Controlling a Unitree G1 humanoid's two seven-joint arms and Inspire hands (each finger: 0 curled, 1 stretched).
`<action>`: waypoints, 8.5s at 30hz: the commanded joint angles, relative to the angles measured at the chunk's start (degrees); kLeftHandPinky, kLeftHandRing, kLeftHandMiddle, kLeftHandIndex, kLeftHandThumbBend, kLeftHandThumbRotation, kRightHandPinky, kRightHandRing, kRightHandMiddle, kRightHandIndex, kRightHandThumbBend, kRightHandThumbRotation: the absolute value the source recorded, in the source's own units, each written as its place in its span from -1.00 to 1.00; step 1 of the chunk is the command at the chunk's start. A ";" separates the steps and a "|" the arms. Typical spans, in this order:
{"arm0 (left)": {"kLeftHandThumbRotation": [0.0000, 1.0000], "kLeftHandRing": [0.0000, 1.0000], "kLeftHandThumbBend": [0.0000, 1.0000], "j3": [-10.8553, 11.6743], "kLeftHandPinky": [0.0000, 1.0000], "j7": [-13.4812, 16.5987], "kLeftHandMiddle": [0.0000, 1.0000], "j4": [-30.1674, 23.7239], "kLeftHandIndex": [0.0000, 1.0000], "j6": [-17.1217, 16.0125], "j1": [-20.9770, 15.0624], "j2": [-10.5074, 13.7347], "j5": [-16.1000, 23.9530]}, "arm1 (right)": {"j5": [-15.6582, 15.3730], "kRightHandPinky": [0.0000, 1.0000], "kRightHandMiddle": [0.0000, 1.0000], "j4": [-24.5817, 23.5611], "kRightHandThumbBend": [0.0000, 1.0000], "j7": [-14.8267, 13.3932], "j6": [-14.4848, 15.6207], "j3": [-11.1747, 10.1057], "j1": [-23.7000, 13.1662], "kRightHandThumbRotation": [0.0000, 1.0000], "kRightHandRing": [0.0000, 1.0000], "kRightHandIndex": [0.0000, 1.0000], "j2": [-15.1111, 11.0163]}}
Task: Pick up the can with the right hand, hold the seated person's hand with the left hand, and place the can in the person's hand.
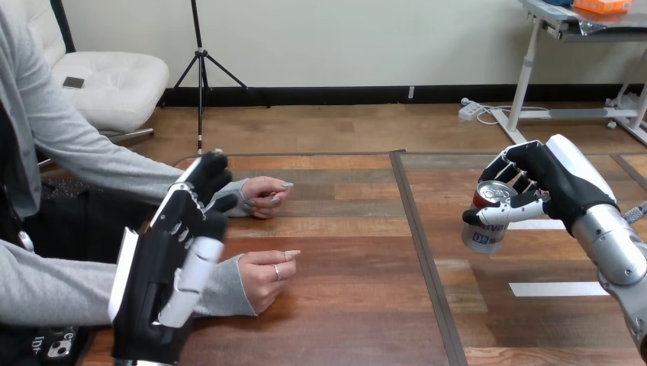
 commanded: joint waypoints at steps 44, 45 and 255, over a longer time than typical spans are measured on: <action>-0.13 0.51 1.00 7.45 0.00 7.20 0.63 -23.60 0.58 16.09 -2.84 19.31 35.79 | 0.83 -0.29 -0.15 -1.89 0.42 -0.47 -1.49 -1.00 -3.99 -1.00 -0.21 -0.15 -1.31; -0.16 0.51 1.00 7.36 0.00 7.20 0.63 -23.50 0.57 16.20 -2.99 19.63 35.99 | 0.89 -0.29 -0.15 -1.90 0.42 -0.42 -1.39 -1.04 -3.99 -1.00 -0.21 -0.15 -1.29; -0.98 0.00 0.74 -20.79 -0.14 1.08 0.09 6.48 0.12 37.85 -25.64 34.39 52.98 | 2.68 -0.38 -0.21 -3.73 0.43 0.80 -2.81 -2.19 -3.94 -1.00 -0.28 -0.17 -2.22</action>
